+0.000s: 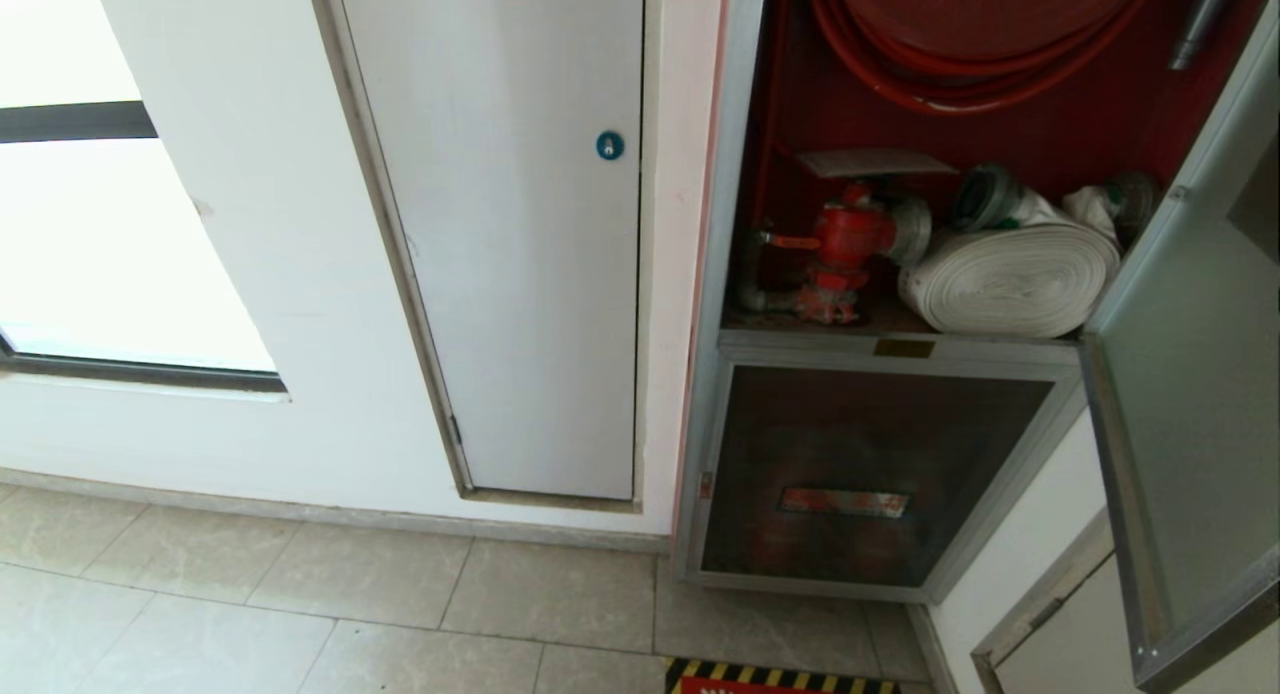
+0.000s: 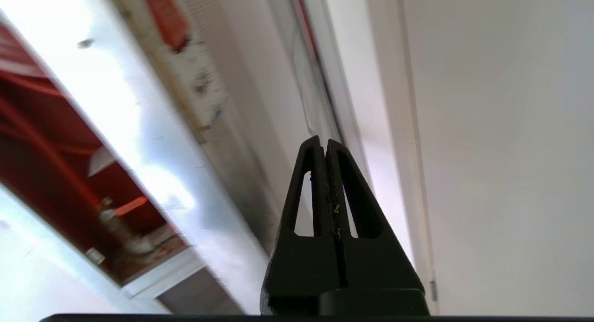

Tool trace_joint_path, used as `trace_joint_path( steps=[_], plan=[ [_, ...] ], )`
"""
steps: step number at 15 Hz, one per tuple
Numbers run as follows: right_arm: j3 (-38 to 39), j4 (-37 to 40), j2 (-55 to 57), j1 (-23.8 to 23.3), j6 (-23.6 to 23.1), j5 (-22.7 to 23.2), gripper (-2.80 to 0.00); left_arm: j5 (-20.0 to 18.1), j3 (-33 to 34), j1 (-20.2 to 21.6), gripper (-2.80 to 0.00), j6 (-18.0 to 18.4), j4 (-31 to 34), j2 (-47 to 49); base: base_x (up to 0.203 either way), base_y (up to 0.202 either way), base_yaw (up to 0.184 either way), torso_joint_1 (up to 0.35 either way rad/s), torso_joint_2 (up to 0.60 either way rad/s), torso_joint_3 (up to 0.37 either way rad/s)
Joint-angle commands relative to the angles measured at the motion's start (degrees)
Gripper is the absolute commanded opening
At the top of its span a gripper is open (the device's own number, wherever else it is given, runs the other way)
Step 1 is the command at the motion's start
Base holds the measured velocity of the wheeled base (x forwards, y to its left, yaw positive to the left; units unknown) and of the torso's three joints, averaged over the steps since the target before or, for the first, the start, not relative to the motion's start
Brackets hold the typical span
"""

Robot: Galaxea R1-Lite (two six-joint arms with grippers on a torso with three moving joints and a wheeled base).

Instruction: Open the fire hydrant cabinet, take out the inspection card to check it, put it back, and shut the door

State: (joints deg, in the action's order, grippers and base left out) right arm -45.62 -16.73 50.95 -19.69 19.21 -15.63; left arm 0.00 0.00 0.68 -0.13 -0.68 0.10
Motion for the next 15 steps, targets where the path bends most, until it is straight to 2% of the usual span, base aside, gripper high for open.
trace_joint_path(
  steps=[1,6,9,15],
  plan=[
    [0.0,-0.1,0.2,2.1,0.1,-0.1,-2.8,0.0,0.3,0.0,-2.8,0.0,0.0,0.1,0.0,0.0,0.0,0.0,0.0,0.0],
    [0.0,-0.2,0.3,9.7,1.2,0.0,-2.8,0.0,0.3,0.0,-2.8,0.0,0.0,0.1,0.0,0.0,0.0,0.0,0.0,0.0],
    [-0.2,-0.4,1.6,11.6,1.6,1.3,-2.8,0.0,0.3,0.0,-2.8,0.0,0.0,0.1,0.0,0.0,0.0,0.0,0.0,0.0],
    [-0.2,-1.2,2.7,12.1,3.8,10.7,-2.8,0.0,0.3,0.0,-2.8,0.0,0.0,0.1,0.0,0.0,0.0,0.0,0.0,0.0]
  ],
)
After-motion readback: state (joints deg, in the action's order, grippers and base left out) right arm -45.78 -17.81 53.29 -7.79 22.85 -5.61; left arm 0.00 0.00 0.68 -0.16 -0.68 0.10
